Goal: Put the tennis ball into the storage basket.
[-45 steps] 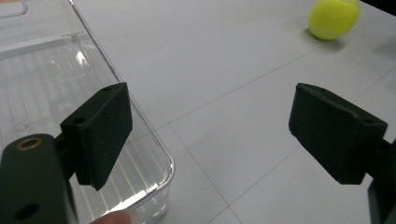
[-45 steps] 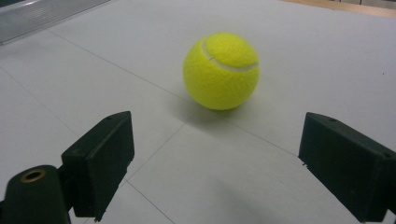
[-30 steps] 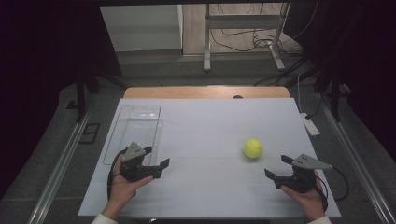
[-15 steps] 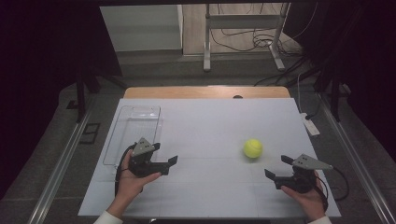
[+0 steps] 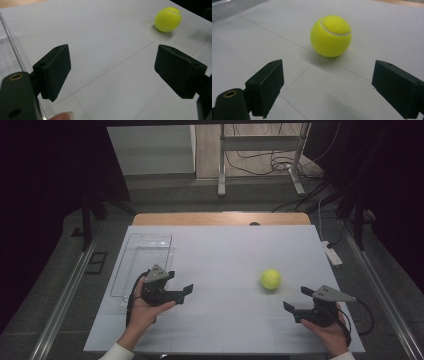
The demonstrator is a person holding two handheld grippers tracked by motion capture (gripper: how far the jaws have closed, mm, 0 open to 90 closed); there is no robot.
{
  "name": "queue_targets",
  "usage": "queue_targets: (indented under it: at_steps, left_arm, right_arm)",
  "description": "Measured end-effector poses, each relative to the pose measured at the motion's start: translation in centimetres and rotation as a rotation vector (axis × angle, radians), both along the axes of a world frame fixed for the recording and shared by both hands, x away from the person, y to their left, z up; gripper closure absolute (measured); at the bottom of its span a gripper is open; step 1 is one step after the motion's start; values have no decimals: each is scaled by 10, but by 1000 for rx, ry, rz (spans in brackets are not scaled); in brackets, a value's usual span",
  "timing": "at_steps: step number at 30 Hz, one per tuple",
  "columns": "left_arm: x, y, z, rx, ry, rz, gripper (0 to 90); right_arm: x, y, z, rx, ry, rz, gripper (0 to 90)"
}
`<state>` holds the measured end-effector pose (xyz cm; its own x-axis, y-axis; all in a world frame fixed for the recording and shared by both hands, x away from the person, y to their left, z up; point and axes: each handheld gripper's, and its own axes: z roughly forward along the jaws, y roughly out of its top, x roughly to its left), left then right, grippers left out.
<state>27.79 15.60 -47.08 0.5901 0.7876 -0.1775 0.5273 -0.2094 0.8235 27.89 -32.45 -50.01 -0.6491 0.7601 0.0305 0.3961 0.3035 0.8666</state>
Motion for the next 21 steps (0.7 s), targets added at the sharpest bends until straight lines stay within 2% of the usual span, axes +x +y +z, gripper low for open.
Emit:
queue_targets:
  at_steps: [21]
  left_arm:
    - [14, -20, 5, 0, 6, -39, 151]
  right_arm:
    - [0, 0, 0, -2, 0, 5, 112]
